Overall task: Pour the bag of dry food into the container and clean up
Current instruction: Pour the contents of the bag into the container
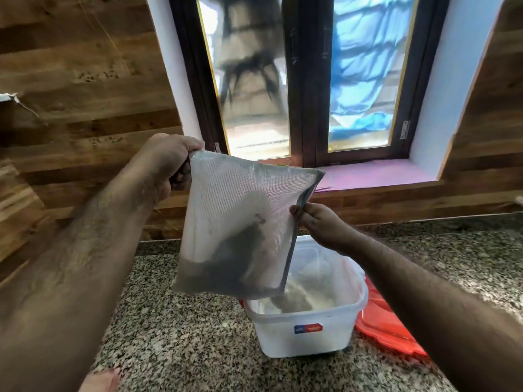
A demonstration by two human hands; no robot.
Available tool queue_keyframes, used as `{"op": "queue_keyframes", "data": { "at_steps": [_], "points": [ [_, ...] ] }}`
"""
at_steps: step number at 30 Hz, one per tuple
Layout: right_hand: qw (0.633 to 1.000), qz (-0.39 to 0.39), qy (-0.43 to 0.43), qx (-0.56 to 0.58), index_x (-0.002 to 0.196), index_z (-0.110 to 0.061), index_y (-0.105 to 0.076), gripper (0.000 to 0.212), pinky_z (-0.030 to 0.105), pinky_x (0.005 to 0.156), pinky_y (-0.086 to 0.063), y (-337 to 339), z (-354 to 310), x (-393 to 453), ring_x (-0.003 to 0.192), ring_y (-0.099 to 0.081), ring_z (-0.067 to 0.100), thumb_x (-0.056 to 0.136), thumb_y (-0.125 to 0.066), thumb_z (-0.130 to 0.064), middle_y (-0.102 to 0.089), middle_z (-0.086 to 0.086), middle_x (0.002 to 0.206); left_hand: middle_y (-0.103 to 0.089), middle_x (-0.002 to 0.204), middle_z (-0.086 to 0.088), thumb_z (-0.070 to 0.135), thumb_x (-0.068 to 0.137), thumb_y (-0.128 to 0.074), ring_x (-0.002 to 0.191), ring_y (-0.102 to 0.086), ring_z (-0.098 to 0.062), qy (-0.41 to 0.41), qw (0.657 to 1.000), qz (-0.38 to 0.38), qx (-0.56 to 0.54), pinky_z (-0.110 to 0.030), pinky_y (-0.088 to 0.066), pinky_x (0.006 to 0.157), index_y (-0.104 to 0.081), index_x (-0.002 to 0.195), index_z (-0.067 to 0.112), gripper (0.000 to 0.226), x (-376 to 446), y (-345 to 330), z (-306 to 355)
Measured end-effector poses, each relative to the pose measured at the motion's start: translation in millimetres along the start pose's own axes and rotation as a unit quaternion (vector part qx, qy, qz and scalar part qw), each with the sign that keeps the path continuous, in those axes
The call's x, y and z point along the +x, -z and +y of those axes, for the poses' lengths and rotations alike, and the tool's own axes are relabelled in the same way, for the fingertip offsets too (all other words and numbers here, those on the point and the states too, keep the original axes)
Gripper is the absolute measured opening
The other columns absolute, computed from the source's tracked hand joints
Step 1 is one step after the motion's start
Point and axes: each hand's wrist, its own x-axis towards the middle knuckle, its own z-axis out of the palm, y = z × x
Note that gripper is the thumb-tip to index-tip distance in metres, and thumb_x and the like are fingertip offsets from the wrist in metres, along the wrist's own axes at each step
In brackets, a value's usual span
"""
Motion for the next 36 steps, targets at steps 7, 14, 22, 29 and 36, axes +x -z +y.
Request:
{"op": "queue_keyframes", "data": {
  "at_steps": [7, 14, 22, 29, 36],
  "points": [
    [1.000, -0.006, -0.023, 0.008, 0.124, -0.016, -0.075, 0.041, 0.035, 0.105, -0.056, 7.6, 17.7, -11.4, 0.114, -0.074, 0.016, 0.109, -0.054, -0.047, -0.078, 0.002, 0.121, -0.048, 0.051, 0.001, 0.025, 0.103, -0.066, 0.044, -0.038, -0.012, -0.027, 0.998, 0.000, 0.056, -0.030, -0.031, 0.050, -0.075, 0.092, 0.007, 0.023, -6.9, -29.3, 12.4],
    [0.998, -0.011, -0.062, -0.012, 0.103, -0.026, -0.075, 0.031, 0.012, 0.072, -0.050, 21.1, 27.2, -26.0, 0.085, -0.066, 0.002, 0.111, -0.049, -0.042, -0.074, -0.010, 0.099, -0.046, 0.055, -0.001, 0.025, 0.102, -0.068, 0.042, -0.035, -0.011, -0.038, 0.993, -0.008, 0.114, -0.028, -0.029, 0.048, -0.070, 0.086, 0.007, 0.024, -5.6, -54.0, 21.9],
    [0.991, -0.007, -0.134, -0.019, 0.116, -0.020, -0.075, 0.046, 0.042, 0.084, -0.049, 47.4, 26.8, -43.9, 0.106, -0.069, 0.029, 0.110, -0.045, -0.054, -0.077, 0.002, 0.118, -0.045, 0.046, 0.001, 0.014, 0.101, -0.068, 0.027, -0.033, -0.004, -0.070, 0.983, -0.033, 0.164, -0.014, -0.027, 0.034, -0.070, 0.085, 0.003, 0.020, 1.2, -80.6, 24.1],
    [0.869, -0.152, -0.236, -0.407, 0.110, -0.008, -0.074, 0.038, 0.026, 0.060, -0.052, 88.7, -20.1, -42.3, 0.072, -0.064, 0.016, 0.104, -0.064, -0.044, -0.076, 0.011, 0.101, -0.066, 0.078, -0.010, 0.026, 0.090, -0.075, 0.067, -0.061, -0.024, -0.148, 0.946, -0.007, 0.289, -0.030, -0.048, 0.059, -0.067, 0.089, 0.000, 0.028, 13.4, -107.2, 24.2],
    [0.898, 0.038, -0.071, -0.433, 0.108, -0.012, -0.073, 0.028, 0.039, 0.085, -0.061, 94.9, -84.2, -35.2, 0.090, -0.068, 0.017, 0.095, -0.079, -0.036, -0.073, 0.002, 0.099, -0.067, 0.083, -0.010, 0.020, 0.090, -0.069, 0.073, -0.060, -0.021, -0.194, 0.911, -0.026, 0.363, -0.032, -0.050, 0.063, -0.064, 0.084, 0.003, 0.018, 9.1, -139.9, 22.4]
  ]
}}
